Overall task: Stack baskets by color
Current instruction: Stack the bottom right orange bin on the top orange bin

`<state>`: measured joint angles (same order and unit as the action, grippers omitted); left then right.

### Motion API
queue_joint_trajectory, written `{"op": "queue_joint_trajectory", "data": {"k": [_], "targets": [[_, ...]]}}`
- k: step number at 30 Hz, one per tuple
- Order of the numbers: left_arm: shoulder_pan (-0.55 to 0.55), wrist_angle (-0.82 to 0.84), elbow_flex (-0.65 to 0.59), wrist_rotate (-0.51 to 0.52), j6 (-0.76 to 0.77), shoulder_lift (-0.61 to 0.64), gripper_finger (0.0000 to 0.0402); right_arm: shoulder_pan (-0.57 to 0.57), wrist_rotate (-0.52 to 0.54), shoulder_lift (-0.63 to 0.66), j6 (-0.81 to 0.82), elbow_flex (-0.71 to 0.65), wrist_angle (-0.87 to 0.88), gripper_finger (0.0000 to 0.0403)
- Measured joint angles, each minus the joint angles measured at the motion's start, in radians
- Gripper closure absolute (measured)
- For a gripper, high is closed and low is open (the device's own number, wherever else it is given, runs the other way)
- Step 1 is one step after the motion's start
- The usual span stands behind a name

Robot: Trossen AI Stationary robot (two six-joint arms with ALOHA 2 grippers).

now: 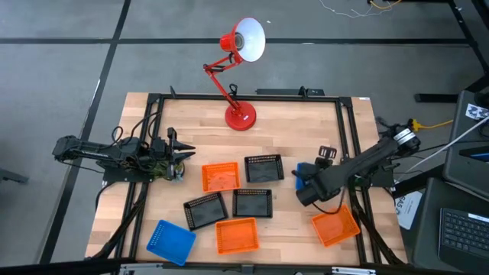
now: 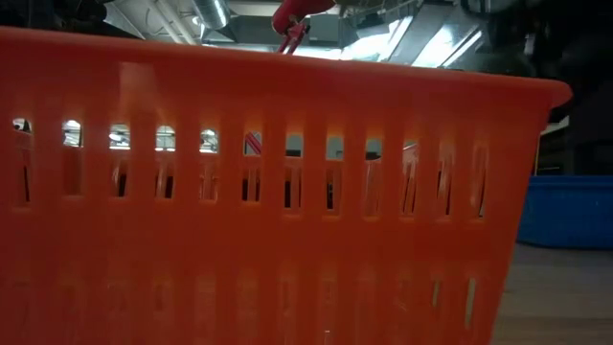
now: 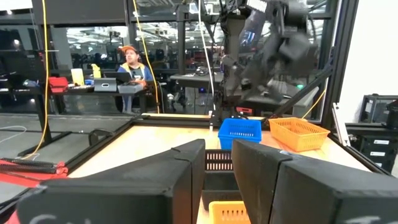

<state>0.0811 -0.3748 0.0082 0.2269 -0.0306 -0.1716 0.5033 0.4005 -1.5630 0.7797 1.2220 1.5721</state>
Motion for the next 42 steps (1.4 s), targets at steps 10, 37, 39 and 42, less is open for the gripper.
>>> {"op": "queue_joint_trajectory", "data": {"k": [10,37,39,42], "targets": [[0.0,0.0,0.0,0.0,0.0,0.0,0.0328,0.138,-0.435,0.075,-0.022,0.114,-0.048,0.0284],[0.0,-0.245,0.0,-0.034,0.186,0.0,0.0328,0.283,-0.462,0.071,0.022,0.044,-0.327,0.0284],[0.0,-0.307,0.0,-0.034,0.179,0.0,0.0328,0.283,-0.469,0.07,0.001,0.018,-0.35,0.0284],[0.0,-0.354,0.0,-0.031,0.178,0.0,0.0328,0.283,-0.507,0.07,-0.025,-0.046,-0.417,0.0284]]}}
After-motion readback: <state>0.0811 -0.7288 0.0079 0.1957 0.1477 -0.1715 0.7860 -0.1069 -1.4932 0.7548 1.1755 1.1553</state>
